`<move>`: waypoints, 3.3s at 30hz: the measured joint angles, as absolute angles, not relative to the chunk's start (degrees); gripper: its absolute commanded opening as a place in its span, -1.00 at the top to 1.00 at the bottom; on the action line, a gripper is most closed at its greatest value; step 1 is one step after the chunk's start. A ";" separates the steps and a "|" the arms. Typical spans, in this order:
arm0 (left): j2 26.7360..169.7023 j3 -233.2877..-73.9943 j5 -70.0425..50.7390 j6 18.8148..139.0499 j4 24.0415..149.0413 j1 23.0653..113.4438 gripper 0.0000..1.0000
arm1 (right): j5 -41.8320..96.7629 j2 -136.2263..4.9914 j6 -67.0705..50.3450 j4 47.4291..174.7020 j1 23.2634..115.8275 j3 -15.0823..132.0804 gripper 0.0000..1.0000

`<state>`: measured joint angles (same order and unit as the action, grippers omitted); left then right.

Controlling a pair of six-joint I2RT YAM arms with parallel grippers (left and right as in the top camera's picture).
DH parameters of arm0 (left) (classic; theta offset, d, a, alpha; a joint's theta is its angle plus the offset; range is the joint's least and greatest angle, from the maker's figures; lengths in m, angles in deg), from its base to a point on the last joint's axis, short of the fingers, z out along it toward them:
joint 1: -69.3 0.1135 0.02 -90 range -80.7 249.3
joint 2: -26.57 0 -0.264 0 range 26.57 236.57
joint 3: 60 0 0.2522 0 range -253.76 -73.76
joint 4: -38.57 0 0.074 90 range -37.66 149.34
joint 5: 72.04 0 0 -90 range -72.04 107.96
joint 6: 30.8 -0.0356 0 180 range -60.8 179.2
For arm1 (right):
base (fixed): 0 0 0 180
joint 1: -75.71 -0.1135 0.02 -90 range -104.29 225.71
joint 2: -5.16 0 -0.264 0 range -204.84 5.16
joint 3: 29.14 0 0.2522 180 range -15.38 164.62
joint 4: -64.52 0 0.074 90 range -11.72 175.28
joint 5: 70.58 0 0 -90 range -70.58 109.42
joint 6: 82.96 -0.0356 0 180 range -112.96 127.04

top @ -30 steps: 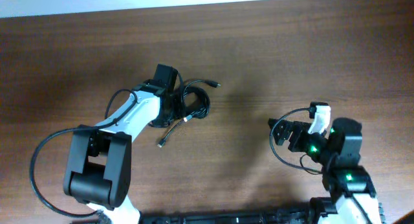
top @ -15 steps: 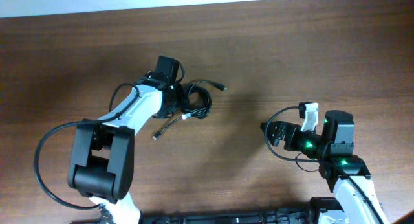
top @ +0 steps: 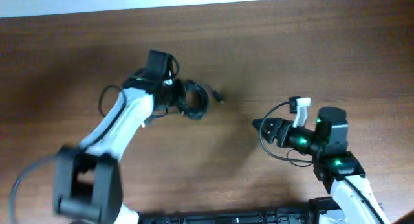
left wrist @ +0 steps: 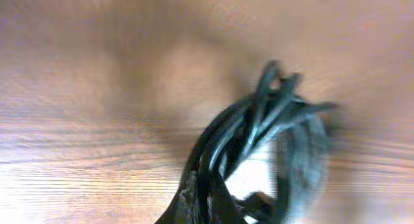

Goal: Untangle cables

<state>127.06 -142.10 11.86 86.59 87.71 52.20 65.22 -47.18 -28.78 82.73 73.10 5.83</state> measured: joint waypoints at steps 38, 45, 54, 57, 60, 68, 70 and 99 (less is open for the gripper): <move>114.21 -142.08 10.78 87.45 88.56 46.47 1.00 | 43.50 -90.81 -87.31 15.67 42.61 14.80 0.92; 114.21 -142.08 14.98 80.98 88.30 46.02 1.00 | 50.91 -90.74 -82.30 21.83 49.69 15.10 0.92; 114.21 -142.08 -21.91 63.67 87.01 46.82 1.00 | 42.19 -90.70 -69.58 29.48 48.27 15.28 0.18; 114.21 -142.06 -28.16 60.02 87.67 47.70 1.00 | 42.69 -90.68 -63.84 29.66 49.01 15.28 -0.33; 114.21 -142.06 -27.55 57.37 89.04 53.51 1.00 | 50.27 -90.57 -55.60 30.34 56.46 15.28 -0.39; 114.23 -141.49 -20.47 26.79 95.86 55.37 0.23 | 68.37 -88.12 -41.78 35.36 69.21 15.36 -0.45; 114.95 -140.61 -19.25 25.92 95.84 52.64 0.19 | 68.92 -88.10 -40.12 36.17 69.21 15.36 -0.46; 138.21 -148.66 8.71 64.74 89.92 49.77 1.00 | 51.98 -80.23 -3.82 106.62 77.53 45.00 -0.56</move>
